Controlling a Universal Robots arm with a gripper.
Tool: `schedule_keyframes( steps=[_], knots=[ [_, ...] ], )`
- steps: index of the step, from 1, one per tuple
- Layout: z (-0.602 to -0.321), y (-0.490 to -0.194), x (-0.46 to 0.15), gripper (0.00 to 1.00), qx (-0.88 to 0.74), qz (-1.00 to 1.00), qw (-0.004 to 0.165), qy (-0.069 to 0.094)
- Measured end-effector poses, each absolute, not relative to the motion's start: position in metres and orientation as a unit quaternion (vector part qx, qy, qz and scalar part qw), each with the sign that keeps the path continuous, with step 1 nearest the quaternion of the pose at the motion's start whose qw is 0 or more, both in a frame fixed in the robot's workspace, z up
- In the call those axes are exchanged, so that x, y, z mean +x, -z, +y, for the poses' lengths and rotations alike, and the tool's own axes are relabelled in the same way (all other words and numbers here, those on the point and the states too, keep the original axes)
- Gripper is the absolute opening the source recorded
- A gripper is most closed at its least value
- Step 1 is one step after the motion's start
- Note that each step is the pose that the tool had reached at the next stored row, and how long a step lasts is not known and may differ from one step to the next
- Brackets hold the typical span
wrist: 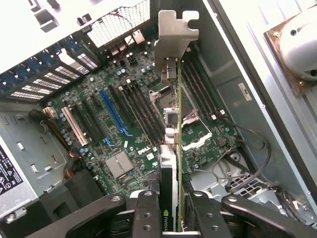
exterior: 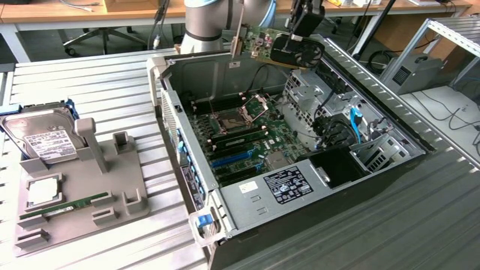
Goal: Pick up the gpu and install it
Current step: 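Insert the gpu into the slot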
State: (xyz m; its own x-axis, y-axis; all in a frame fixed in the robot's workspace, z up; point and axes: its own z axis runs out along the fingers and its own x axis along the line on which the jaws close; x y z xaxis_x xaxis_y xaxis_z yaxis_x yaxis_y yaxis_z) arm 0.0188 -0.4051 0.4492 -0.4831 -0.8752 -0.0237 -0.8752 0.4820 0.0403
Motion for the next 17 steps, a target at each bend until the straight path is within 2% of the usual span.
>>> schedule_keyframes(
  steps=[17],
  knots=[
    [-0.4037,-0.4491,0.0188,0.27,0.634,-0.773,0.004,0.023]
  ],
)
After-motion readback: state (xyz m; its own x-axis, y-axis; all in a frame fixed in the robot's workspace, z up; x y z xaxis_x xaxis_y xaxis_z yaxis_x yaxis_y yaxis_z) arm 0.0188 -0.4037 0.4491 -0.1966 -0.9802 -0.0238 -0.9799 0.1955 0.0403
